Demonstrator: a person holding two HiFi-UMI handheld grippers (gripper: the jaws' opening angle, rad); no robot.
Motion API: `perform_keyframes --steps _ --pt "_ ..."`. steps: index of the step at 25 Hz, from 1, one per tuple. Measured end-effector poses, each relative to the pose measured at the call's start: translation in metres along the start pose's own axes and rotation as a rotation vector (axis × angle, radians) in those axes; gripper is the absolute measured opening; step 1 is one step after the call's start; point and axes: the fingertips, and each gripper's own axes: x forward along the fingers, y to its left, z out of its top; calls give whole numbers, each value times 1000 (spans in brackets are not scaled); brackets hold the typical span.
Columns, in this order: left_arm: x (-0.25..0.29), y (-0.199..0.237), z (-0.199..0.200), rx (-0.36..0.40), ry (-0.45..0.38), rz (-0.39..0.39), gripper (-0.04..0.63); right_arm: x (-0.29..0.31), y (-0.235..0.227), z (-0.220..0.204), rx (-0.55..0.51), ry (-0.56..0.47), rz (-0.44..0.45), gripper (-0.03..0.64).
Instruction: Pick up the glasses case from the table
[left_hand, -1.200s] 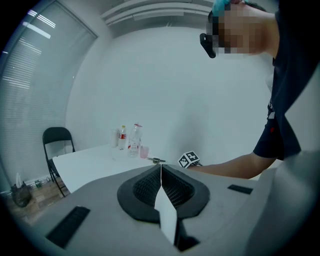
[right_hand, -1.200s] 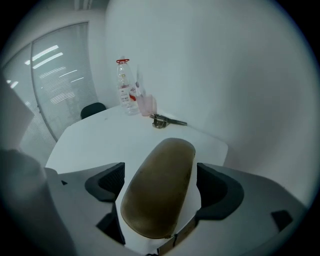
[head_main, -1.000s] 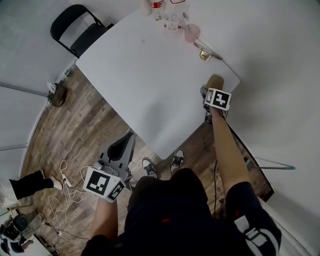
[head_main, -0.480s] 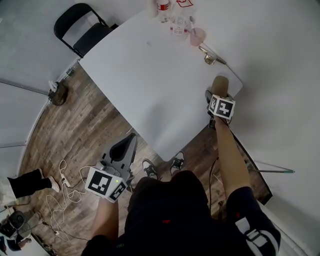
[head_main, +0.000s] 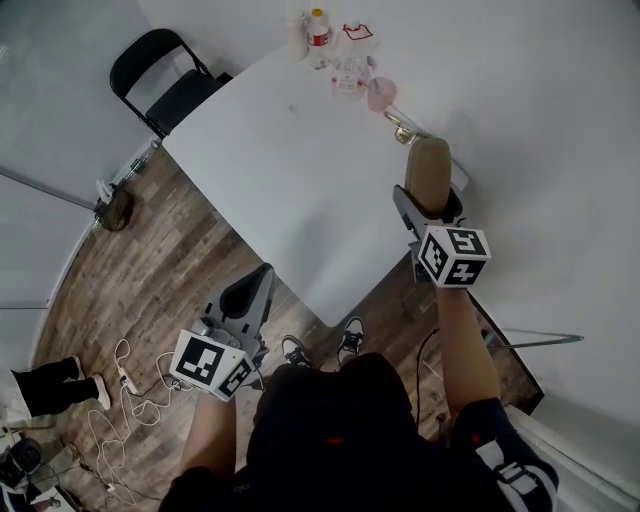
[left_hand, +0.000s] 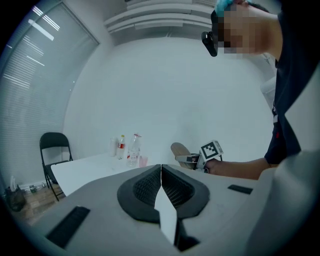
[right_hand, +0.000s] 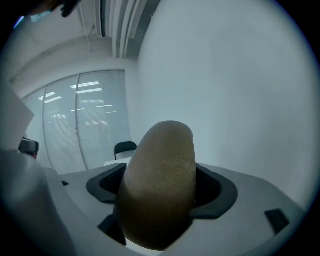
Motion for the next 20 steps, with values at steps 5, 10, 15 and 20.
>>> perform_keyframes --steps 5,10,15,20 --pt "-17 2 27 38 -45 16 23 -52 59 56 -41 -116 121 419" --pt "-36 12 54 59 -106 51 23 -90 106 77 -88 -176 191 419" --pt "-59 11 67 72 -141 60 23 -120 137 93 -122 -217 224 419" --pt "-74 7 74 67 -170 56 23 -143 152 105 -133 -227 228 419"
